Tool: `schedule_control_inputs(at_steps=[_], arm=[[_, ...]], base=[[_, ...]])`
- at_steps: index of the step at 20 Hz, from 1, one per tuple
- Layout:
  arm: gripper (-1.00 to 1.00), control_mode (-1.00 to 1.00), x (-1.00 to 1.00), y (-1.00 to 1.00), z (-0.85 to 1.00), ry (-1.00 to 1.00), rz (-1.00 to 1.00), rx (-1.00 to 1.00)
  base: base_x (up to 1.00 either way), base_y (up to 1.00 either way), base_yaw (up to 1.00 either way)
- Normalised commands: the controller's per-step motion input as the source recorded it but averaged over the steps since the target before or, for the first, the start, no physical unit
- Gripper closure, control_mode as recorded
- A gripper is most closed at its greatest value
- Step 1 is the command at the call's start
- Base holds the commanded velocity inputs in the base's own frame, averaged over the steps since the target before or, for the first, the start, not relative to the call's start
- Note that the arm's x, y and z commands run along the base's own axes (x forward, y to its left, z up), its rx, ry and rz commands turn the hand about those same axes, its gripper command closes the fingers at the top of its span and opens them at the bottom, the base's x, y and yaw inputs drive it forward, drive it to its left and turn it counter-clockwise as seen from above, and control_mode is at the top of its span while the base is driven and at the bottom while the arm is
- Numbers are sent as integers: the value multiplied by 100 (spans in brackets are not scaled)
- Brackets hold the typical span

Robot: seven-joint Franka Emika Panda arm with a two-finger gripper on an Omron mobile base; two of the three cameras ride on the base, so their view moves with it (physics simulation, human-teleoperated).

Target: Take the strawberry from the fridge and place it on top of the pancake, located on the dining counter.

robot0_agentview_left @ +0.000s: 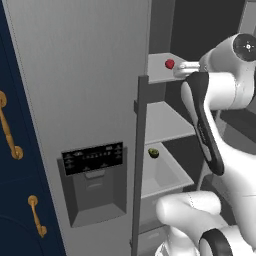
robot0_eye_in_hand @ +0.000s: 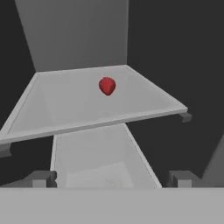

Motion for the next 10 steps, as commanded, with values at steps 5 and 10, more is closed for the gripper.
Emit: schedule_control_inputs(at_steps=[5, 10], arm=[[-100, -100, 82, -9, -1, 11, 0, 0], [-100, -100, 91, -1, -11, 2, 0, 0]], base=[[0, 0, 0], [0, 0, 0]])
